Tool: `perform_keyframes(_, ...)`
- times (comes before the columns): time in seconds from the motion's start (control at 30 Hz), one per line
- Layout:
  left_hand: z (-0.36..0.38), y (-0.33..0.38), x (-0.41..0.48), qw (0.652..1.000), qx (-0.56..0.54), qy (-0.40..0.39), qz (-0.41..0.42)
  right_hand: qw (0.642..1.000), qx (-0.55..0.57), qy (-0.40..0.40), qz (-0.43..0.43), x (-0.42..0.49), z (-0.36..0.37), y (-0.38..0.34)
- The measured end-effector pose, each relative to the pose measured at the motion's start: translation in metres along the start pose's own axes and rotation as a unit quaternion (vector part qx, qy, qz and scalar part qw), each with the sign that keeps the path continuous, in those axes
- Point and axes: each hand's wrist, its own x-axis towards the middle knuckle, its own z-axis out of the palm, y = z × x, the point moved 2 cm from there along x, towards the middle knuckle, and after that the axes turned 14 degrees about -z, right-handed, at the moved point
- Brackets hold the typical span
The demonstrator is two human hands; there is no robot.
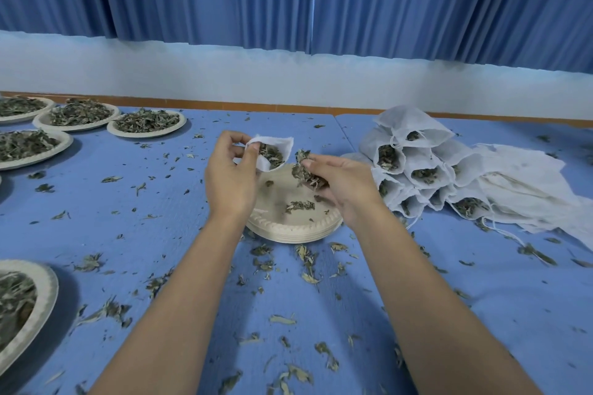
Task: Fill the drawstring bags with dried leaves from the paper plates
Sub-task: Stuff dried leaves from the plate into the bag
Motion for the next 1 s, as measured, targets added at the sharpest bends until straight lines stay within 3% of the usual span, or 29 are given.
perform_keyframes(0.1, 0.001, 0.000, -0.002, 1.000, 0.003, 0.002, -0.007, 0.987, 0.149, -0.053, 0.023, -0.003, 0.005, -0.012)
perform_keyframes(0.23, 0.004, 0.001, -0.005, 1.000, 0.013, -0.009, -0.011, 0.980, 0.170, -0.107, 0.013, -0.006, 0.011, -0.019)
perform_keyframes(0.33, 0.008, 0.003, -0.008, 0.999, 0.004, -0.032, -0.015, 0.996, 0.027, -0.071, -0.039, -0.007, 0.014, -0.016)
perform_keyframes(0.43, 0.010, 0.004, -0.012, 0.998, -0.016, -0.060, -0.018, 0.975, -0.178, -0.030, -0.131, -0.005, 0.014, -0.011)
perform_keyframes(0.57, 0.015, 0.005, -0.017, 0.990, -0.026, -0.141, -0.008, 0.948, -0.254, -0.023, -0.189, -0.007, 0.015, -0.013)
perform_keyframes(0.67, 0.020, 0.003, -0.023, 0.977, -0.005, -0.213, -0.002, 0.948, -0.270, -0.010, -0.170, -0.006, 0.012, -0.010)
perform_keyframes(0.77, 0.025, -0.001, -0.027, 0.970, 0.027, -0.242, 0.000, 0.970, -0.218, 0.013, -0.107, -0.004, 0.008, -0.008)
perform_keyframes(1.0, 0.027, -0.002, -0.028, 0.977, 0.089, -0.186, 0.049, 0.995, -0.089, 0.029, -0.039, -0.014, 0.022, 0.001)
